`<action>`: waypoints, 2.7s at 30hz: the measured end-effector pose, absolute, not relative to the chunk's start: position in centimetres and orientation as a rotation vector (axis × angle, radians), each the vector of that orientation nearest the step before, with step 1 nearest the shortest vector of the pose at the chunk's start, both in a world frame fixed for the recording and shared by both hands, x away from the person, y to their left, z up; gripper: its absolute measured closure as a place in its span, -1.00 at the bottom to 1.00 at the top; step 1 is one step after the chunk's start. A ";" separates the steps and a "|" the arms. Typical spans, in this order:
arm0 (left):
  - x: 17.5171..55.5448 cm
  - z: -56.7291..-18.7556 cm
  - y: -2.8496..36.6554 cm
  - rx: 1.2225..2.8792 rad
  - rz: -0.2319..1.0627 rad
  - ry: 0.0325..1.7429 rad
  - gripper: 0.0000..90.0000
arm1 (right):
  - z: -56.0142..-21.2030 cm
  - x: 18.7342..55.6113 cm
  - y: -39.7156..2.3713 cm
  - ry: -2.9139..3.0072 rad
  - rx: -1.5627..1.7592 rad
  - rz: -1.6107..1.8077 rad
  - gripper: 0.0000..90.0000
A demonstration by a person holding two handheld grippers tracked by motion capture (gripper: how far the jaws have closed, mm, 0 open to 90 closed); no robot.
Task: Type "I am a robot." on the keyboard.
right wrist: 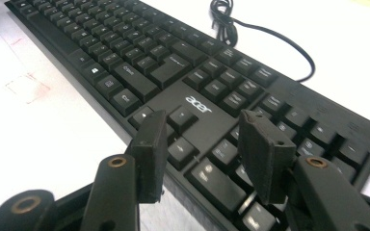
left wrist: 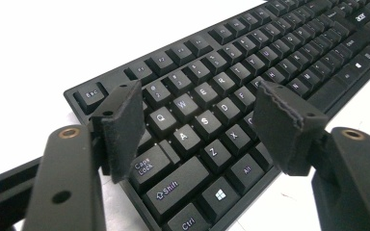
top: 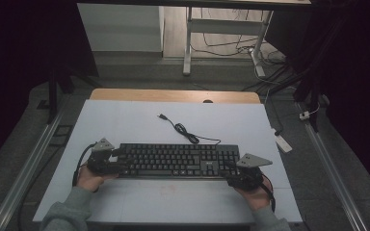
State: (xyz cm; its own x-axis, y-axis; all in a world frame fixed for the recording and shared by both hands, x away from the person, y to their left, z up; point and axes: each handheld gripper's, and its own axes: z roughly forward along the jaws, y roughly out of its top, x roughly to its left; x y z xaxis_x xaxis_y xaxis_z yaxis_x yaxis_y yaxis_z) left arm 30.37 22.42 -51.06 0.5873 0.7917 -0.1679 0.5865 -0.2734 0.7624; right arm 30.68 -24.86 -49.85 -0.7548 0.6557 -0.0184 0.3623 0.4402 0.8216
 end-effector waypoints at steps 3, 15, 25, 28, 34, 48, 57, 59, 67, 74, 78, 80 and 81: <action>30.3 -50.9 22.4 1.982 0.303 1.085 -0.26 | -50.0 30.6 -25.3 2.355 0.878 1.231 0.19; 29.9 -50.6 21.6 2.003 0.301 0.993 -0.29 | -50.1 30.7 -25.1 2.367 0.871 1.218 0.19; 29.6 -50.1 20.7 2.016 0.297 0.947 -0.29 | -50.2 30.8 -25.0 2.368 0.873 1.218 0.19; 29.5 -49.9 20.1 2.026 0.302 0.924 -0.29 | -50.2 30.8 -25.0 2.371 0.874 1.213 0.19; 29.3 -49.8 18.8 2.048 0.294 0.886 -0.27 | -50.2 30.8 -25.0 2.375 0.871 1.210 0.19; 29.0 -50.2 16.0 2.106 0.263 0.786 0.14 | -50.3 30.9 -25.0 2.377 0.873 1.198 0.19; 29.1 -50.8 15.0 2.147 0.257 0.769 0.84 | -50.3 30.9 -25.0 2.378 0.871 1.188 0.19; 29.2 -50.9 14.9 2.153 0.254 0.774 0.95 | -50.3 30.9 -25.0 2.378 0.871 1.187 0.19; 29.4 -51.5 14.4 2.182 0.249 0.778 0.98 | -50.4 31.0 -25.0 2.382 0.871 1.193 0.19; 29.7 -52.1 14.2 2.209 0.251 0.786 0.98 | -50.4 31.0 -25.0 2.384 0.871 1.191 0.19; 29.8 -52.3 14.1 2.213 0.250 0.791 0.98 | -50.5 31.0 -25.0 2.385 0.872 1.190 0.19; 29.8 -52.3 14.1 2.218 0.250 0.789 0.98 | -50.5 31.0 -25.0 2.385 0.872 1.190 0.19; 29.8 -52.3 14.1 2.220 0.249 0.789 0.98 | -50.5 31.0 -25.0 2.385 0.872 1.190 0.19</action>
